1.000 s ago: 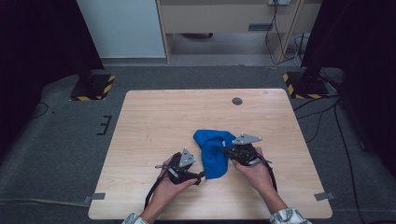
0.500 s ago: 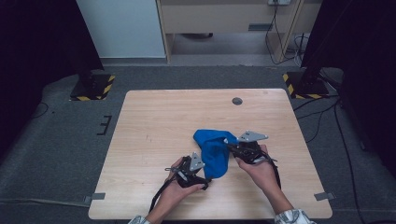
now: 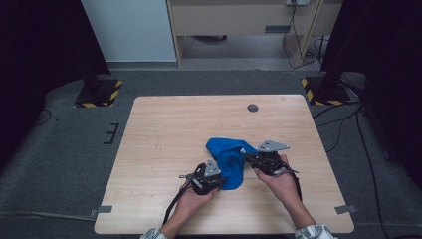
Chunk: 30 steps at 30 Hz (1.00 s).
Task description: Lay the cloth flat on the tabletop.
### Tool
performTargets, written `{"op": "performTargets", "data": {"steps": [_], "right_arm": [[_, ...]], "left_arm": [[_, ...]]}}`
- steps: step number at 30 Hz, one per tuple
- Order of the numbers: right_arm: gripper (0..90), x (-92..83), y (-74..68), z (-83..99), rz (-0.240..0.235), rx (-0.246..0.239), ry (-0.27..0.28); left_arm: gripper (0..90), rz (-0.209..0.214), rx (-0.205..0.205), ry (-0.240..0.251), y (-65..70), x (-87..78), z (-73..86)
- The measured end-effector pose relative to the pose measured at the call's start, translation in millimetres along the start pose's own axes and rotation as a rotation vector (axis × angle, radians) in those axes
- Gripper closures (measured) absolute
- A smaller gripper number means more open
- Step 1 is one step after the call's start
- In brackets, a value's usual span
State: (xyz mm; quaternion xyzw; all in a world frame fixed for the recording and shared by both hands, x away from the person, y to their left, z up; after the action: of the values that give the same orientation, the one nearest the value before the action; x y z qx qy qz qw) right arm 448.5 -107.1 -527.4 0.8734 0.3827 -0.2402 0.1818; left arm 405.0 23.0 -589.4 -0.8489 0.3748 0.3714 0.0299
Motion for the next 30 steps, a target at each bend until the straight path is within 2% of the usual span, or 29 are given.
{"op": "performTargets", "data": {"steps": [3, 5, 8, 9, 12, 14, 15, 16, 18, 20, 22, 23, 24, 25, 26, 27, 28, 30], "right_arm": [[85.0, -2.5, 1.1, 0.3, 0.001, 0.005, 0.005], [85.1, -5.3, 1.8, 0.2, 0.001, 0.004, 0.009], [85.2, -11.0, 2.0, 0.8, 0.000, 0.006, 0.015], [85.2, -11.0, 2.0, 0.8, 0.000, 0.006, 0.015], [85.4, -22.9, -1.1, 2.5, -0.003, 0.006, 0.022], [85.4, -30.4, -4.2, 3.3, -0.012, 0.006, 0.026], [85.4, -30.4, -4.2, 3.3, -0.012, 0.006, 0.026], [85.4, -39.1, -7.0, 2.7, -0.015, 0.008, 0.031], [85.4, -44.1, -8.1, 1.7, -0.019, 0.007, 0.032], [85.1, -58.2, -7.7, -1.5, -0.028, 0.004, 0.025], [84.9, -62.2, -2.2, -2.1, -0.038, 0.023, 0.027], [84.9, -62.2, -2.2, -2.1, -0.038, 0.023, 0.027], [84.6, -56.9, 10.0, 3.5, -0.039, 0.035, 0.011], [84.6, -52.8, 15.6, 6.9, -0.037, 0.042, 0.007], [84.6, -46.5, 22.9, 12.7, -0.034, 0.057, -0.005], [84.6, -46.5, 22.9, 12.7, -0.034, 0.057, -0.005], [84.6, -32.1, 37.0, 26.3, -0.031, 0.086, -0.033], [84.5, -18.7, 47.8, 39.2, -0.034, 0.117, -0.058]], "left_arm": [[85.0, 0.014, -0.008, 0.020, -0.3, -7.4, -4.6], [85.6, 0.016, -0.013, 0.030, -0.9, -11.1, -6.7], [85.6, 0.017, -0.033, 0.067, -5.4, -29.3, -13.4], [85.6, 0.017, -0.033, 0.067, -5.4, -29.3, -13.4], [85.7, 0.007, -0.044, 0.094, -10.1, -50.7, -17.4], [85.6, 0.019, -0.054, 0.115, -9.0, -63.5, -21.8], [85.7, 0.019, -0.054, 0.115, -9.0, -63.5, -21.8], [85.8, 0.015, -0.045, 0.131, -8.2, -76.4, -28.9], [85.9, 0.010, -0.038, 0.136, -7.9, -82.4, -33.9], [86.1, 0.001, -0.007, 0.155, -7.6, -96.0, -54.7], [86.0, -0.003, 0.005, 0.129, -11.5, -93.9, -68.8], [85.9, -0.003, 0.005, 0.129, -11.5, -93.9, -68.8], [85.7, -0.024, 0.021, 0.081, -22.2, -82.1, -81.3], [85.6, -0.032, 0.019, 0.059, -28.5, -74.1, -86.6], [85.6, -0.050, 0.026, 0.047, -35.9, -65.5, -91.7], [85.6, -0.050, 0.026, 0.047, -35.9, -65.5, -91.7], [85.6, -0.070, 0.013, 0.014, -50.9, -46.5, -96.8], [85.6, -0.079, -0.020, -0.013, -64.1, -28.1, -95.6]]}}
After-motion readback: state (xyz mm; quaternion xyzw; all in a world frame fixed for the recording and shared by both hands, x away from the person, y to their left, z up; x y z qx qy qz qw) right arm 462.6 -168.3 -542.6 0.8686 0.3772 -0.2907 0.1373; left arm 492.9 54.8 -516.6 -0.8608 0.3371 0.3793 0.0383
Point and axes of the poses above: each handheld gripper's, and its own axes: x roughly forward along the jaws, z roughly out of its underside, y roughly to its right, the point moved 9 cm from there along x, roughly forward along the jaws, and after that the axes turned 14 degrees about -x, right-handed, at the moved point
